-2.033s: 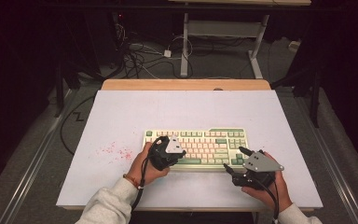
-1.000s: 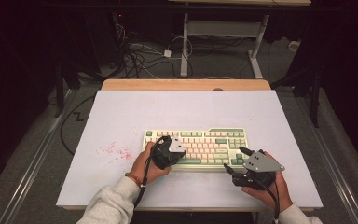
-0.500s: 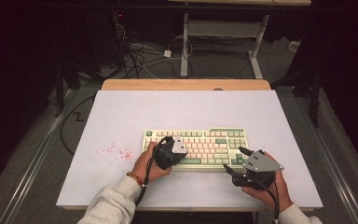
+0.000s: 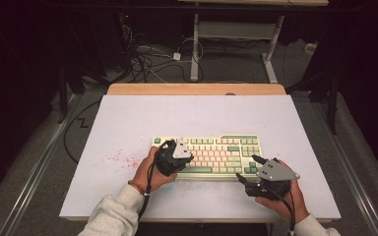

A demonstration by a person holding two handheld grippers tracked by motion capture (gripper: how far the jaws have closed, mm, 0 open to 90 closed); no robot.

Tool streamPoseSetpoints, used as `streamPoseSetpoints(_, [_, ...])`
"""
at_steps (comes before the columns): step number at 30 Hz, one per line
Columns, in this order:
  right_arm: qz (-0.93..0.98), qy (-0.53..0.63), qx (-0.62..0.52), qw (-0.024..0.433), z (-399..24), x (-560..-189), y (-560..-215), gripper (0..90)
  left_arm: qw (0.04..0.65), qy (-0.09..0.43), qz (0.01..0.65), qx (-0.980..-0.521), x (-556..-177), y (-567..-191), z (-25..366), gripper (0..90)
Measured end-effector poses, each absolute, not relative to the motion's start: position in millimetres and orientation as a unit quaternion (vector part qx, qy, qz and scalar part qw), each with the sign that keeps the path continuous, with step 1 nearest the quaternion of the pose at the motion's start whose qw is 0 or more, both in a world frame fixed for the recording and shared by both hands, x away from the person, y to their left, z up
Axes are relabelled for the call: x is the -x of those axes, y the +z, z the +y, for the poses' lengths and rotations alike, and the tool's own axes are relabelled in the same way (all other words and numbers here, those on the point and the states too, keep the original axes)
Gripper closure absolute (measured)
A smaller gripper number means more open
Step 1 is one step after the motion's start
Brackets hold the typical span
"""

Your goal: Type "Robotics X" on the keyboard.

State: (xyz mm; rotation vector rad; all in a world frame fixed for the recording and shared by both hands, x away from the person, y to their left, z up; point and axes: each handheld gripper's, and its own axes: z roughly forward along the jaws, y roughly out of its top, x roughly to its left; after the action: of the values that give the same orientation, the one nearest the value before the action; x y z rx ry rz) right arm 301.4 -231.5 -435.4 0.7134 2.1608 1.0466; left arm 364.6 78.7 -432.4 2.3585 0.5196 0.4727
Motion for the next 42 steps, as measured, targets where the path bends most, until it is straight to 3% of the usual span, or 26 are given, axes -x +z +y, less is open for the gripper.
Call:
streamPoseSetpoints(4, [0.82, 0.397, -0.27, 0.312, -231.3, -301.2, -435.5, 25.6, 0.345, 0.192, 0.2, -0.897, -361.9, -430.0, 84.6, 77.9])
streamPoseSetpoints(13, [0.819, 0.397, -0.273, 0.311, -232.2, -301.8, -435.5, 25.6, 0.371, 0.233, 0.191, -0.878, -351.2, -426.5, 96.4, 57.9])
streamPoseSetpoints(24, [0.822, 0.395, -0.272, 0.306, -231.3, -302.7, -436.2, 25.9, 0.383, 0.268, 0.194, -0.863, -338.4, -428.0, 111.2, 25.0])
streamPoseSetpoints(28, [0.823, 0.397, -0.272, 0.302, -231.0, -304.0, -436.2, 25.8, 0.382, 0.274, 0.201, -0.859, -334.4, -431.1, 119.0, 21.3])
streamPoseSetpoints(36, [0.826, 0.403, -0.274, 0.283, -228.9, -309.9, -438.6, 26.9, 0.398, 0.275, 0.208, -0.85, -323.2, -436.9, 138.7, 22.4])
streamPoseSetpoints(42, [0.832, 0.406, -0.268, 0.268, -226.0, -313.1, -438.1, 41.0, 0.395, 0.274, 0.223, -0.848, -316.4, -439.1, 150.4, 22.3])
